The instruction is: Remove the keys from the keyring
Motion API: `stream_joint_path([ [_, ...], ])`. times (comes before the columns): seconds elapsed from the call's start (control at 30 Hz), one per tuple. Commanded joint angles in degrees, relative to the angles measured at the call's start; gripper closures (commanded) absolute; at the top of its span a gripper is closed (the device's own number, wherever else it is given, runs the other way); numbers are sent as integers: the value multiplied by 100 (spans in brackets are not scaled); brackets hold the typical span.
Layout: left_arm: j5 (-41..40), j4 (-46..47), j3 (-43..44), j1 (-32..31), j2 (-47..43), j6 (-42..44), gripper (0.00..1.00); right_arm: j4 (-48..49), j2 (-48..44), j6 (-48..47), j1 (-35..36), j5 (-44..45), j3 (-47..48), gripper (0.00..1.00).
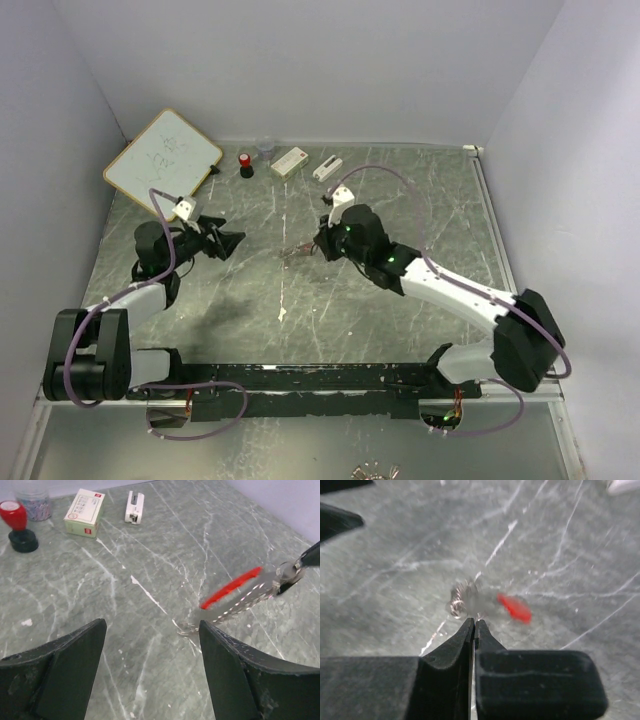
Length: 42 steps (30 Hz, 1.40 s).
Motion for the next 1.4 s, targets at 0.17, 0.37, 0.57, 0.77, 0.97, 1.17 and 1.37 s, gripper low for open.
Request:
stream_joint_path([
  [0.17,-785,-1765,987,-1309,-565,751,10,-608,-953,-146,67,-140,452,100],
  [0.37,-1390,-2022,1191,-2246,-878,808,13,-703,-1150,-102,118,-276,651,100],
  [0.57,-1932,-2170,1280,-2997,-722,1224,11,-662,-1370,-34,173,-389,666,100],
  [0.77,-2065,-1609,1170,-3366,-523,1336,10,-667,-1562,-12,176,-712,772,100],
  [0.97,-1884,-1224,1328,-3569,-363,1315,10,-649,-1674,12,183,-937,785,100],
  [1.17,-1196,-1014,1408,-3720,-187,1321,10,-602,-1676,26,193,-1001,734,100],
  [1.37,-831,-731,1186,-3811,-330,1301,12,-513,-1598,17,203,-1029,721,100],
])
